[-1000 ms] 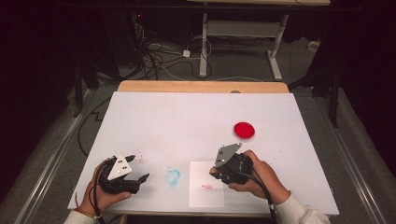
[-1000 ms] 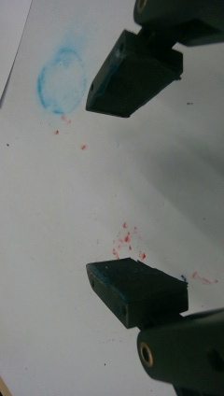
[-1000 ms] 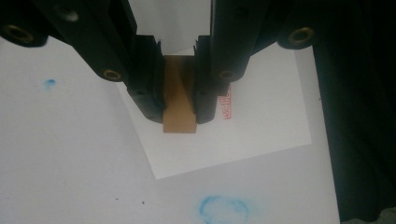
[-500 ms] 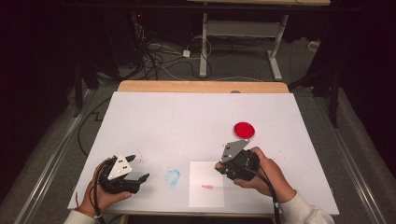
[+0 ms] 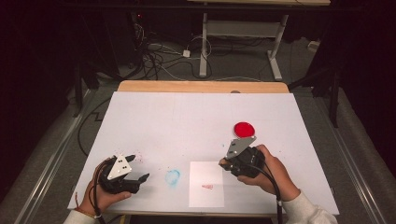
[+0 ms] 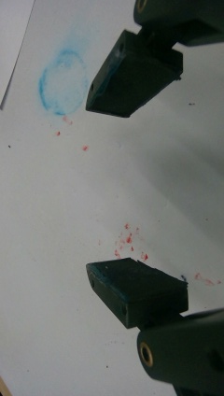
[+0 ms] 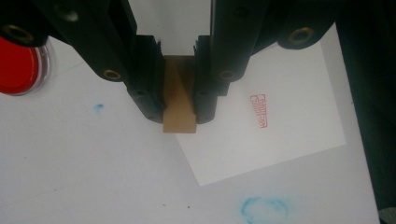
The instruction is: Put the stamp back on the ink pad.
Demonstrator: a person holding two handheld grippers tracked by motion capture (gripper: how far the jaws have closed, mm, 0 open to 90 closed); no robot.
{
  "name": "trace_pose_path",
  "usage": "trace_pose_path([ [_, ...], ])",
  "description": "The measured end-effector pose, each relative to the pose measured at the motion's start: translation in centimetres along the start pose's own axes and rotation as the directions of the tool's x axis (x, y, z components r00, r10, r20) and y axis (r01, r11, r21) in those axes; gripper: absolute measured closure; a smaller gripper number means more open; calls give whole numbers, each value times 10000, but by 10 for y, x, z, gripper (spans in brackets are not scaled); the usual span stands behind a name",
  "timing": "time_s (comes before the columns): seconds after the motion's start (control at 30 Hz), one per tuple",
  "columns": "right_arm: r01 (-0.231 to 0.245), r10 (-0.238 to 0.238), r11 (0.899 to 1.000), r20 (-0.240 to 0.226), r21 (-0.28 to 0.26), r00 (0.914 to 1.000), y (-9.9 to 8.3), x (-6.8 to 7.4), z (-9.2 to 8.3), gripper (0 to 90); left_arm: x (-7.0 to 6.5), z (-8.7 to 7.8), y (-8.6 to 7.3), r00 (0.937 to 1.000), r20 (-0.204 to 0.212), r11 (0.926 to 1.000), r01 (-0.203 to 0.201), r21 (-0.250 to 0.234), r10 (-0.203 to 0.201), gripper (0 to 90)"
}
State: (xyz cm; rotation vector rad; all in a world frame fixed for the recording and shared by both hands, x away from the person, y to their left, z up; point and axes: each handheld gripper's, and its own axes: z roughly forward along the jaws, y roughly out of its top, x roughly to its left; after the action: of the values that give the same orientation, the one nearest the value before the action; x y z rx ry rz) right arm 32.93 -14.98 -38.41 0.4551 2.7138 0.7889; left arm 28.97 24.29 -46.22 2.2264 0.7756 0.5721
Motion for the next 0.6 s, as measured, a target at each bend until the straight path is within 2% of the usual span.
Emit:
trace_pose_path([
  [0.27, -199, 197, 9998, 329, 68, 9993, -4, -8, -3, 760, -1, 0, 0, 10000, 3, 10000, -84, 29, 84, 193],
  [0.3, -347, 347, 9994, 426, -1, 9985, -5, -9, -4, 760, -2, 0, 0, 10000, 14, 10000, -90, 26, 90, 193],
  [0.5, -623, 622, 9981, 816, -9, 9947, -11, -25, -11, 760, -4, 0, 1, 10000, 2, 9999, -97, 41, 97, 193],
  [0.6, -929, 928, 9957, 1175, -45, 9887, -11, -34, -16, 760, -5, 0, 1, 9999, 14, 9999, -149, 68, 149, 193],
])
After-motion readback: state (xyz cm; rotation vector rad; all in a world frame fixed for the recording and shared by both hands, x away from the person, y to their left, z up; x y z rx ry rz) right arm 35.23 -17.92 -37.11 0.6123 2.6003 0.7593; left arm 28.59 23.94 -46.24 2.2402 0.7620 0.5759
